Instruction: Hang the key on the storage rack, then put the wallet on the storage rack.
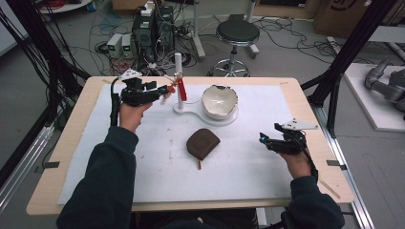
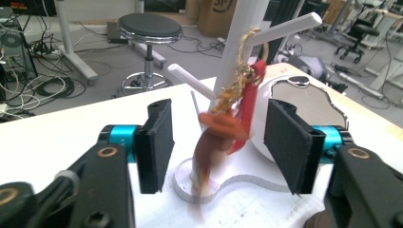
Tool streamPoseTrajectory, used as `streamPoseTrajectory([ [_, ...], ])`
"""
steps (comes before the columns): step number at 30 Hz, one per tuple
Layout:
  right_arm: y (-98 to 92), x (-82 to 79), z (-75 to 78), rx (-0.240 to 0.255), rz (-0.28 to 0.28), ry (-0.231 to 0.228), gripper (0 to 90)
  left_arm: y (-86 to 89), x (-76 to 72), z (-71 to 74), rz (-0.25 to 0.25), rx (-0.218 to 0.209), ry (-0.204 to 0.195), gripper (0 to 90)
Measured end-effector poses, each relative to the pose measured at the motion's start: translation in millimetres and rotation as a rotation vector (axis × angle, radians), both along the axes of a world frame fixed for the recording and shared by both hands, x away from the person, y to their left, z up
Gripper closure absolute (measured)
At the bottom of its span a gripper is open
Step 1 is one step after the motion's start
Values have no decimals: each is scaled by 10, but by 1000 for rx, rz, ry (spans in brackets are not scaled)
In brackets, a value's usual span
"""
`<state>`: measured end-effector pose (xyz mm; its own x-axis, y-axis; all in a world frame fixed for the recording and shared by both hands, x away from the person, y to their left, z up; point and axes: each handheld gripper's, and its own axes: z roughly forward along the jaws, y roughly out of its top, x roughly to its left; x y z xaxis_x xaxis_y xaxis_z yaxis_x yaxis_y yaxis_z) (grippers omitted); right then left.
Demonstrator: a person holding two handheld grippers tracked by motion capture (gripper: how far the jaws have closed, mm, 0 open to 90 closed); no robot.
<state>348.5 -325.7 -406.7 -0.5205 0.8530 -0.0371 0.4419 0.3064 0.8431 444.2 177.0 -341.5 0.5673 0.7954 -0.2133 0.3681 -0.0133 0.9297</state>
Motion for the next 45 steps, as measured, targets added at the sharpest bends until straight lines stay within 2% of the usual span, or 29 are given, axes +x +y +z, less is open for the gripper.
streamPoseTrajectory([
  [3, 0, 0, 0, 0, 0, -2, 258, 44, -69, -39, -11, -12, -12, 381],
  [6, 2, -2, 2, 2, 2, -3, 258, 93, -216, -99, -28, -26, -29, 237],
  [8, 2, 0, 2, -2, 6, -7, 258, 127, -343, -151, -32, -16, -49, 224],
  [9, 3, 2, 0, 0, 5, -7, 258, 166, -471, -223, -36, -12, -69, 209],
  [10, 8, 4, -1, 0, 5, -5, 258, 166, -471, -223, -36, -12, -69, 205],
  [15, 24, 15, -4, 4, 8, -7, 258, 291, -758, -439, -28, 39, -102, 205],
  [18, 27, 28, -8, 7, 6, -9, 258, 361, -846, -524, -17, 61, -111, 210],
  [23, 36, 45, -12, 12, 7, -6, 258, 452, -899, -558, -11, 44, -128, 219],
  [31, 61, 45, -15, 5, 15, -5, 258, 512, -904, -599, 25, 51, -111, 224],
  [45, 80, 48, -23, 13, 25, 4, 257, 478, -882, -631, 6, 54, -94, 228],
])
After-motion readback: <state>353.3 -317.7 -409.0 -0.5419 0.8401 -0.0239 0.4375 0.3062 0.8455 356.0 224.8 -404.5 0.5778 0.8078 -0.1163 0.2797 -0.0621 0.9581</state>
